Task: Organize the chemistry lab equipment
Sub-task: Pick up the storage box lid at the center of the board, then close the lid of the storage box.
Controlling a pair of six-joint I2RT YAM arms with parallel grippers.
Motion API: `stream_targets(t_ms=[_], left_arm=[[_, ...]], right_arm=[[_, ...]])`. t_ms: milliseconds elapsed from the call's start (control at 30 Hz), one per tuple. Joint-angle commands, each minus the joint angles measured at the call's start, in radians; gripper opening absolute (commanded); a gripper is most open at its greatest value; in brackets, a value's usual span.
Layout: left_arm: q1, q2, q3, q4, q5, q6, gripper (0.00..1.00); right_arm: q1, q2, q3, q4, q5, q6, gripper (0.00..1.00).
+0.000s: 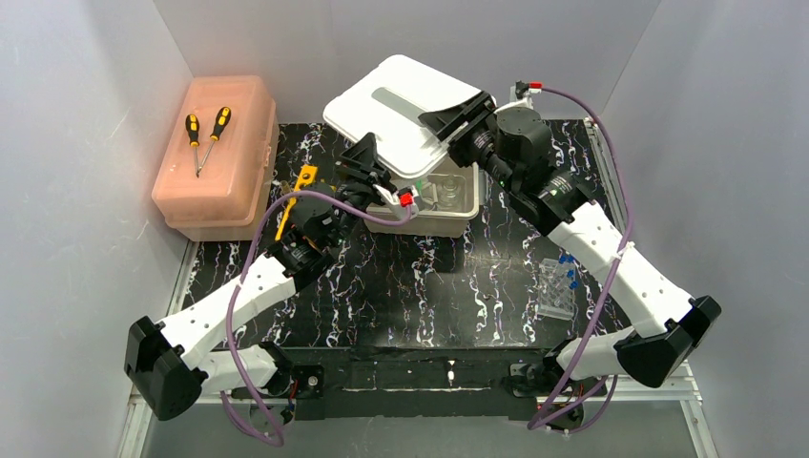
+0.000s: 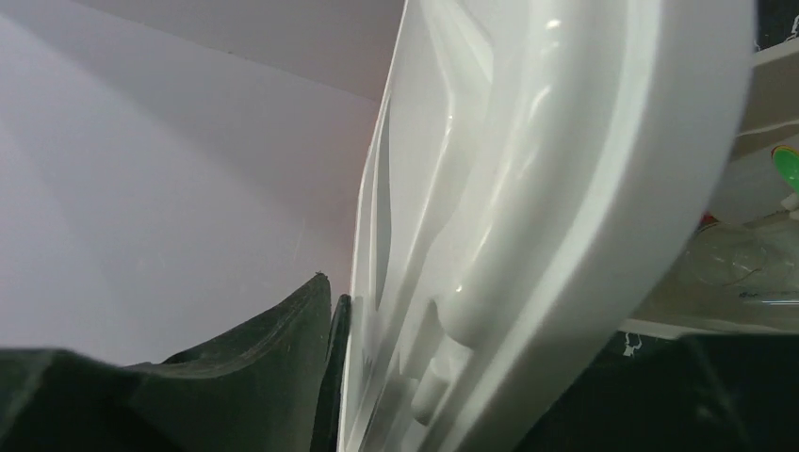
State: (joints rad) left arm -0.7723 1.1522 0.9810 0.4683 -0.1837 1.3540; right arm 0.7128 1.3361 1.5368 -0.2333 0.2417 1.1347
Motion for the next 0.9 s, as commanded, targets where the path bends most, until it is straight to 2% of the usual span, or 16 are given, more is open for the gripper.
stream_targets(t_ms=[0,67,100,133,200,267,300,400,500,567,667,867], left_arm=[[-0.009,-0.058,-0.030,0.093,0.070,0.074,0.00],[-0.008,-0.055,-0.035,0.093,0.060,0.076,0.00],[-0.008,-0.051,-0.032,0.092,0.047,0.070,0.06],[-0.008,-0.046,-0.026,0.091,0.029,0.056,0.16],[-0.008,-0.034,-0.003,0.067,-0.025,-0.010,0.47],[-0.008,-0.033,0.029,-0.019,-0.049,-0.087,0.83],[-0.007,-0.038,0.047,-0.073,-0.053,-0.137,0.96],[0.016,-0.041,0.190,-0.387,-0.038,-0.416,0.98],[0.112,0.015,0.417,-0.819,0.114,-0.696,0.98],[0.184,0.056,0.523,-0.997,0.236,-0.809,0.98],[0.274,0.083,0.598,-1.145,0.341,-0.913,0.98],[0.373,0.096,0.630,-1.243,0.397,-1.036,0.98]], right_arm=[[-0.006,0.017,0.004,0.133,0.016,0.041,0.50],[-0.006,0.030,0.015,0.126,0.010,0.038,0.36],[-0.006,0.032,0.014,0.125,0.010,0.036,0.29],[-0.006,0.030,0.010,0.124,0.013,0.034,0.24],[-0.009,0.020,-0.001,0.121,0.025,0.025,0.17],[-0.030,0.009,-0.008,0.119,0.023,0.008,0.13],[-0.046,0.005,-0.011,0.117,0.010,0.001,0.13],[-0.147,-0.002,-0.035,0.114,-0.097,0.001,0.11],[-0.263,0.014,-0.089,0.168,-0.287,0.026,0.10],[-0.310,0.040,-0.101,0.173,-0.387,0.025,0.08],[-0.338,0.072,-0.125,0.199,-0.506,0.014,0.04],[-0.355,0.071,-0.229,0.314,-0.614,0.058,0.05]])
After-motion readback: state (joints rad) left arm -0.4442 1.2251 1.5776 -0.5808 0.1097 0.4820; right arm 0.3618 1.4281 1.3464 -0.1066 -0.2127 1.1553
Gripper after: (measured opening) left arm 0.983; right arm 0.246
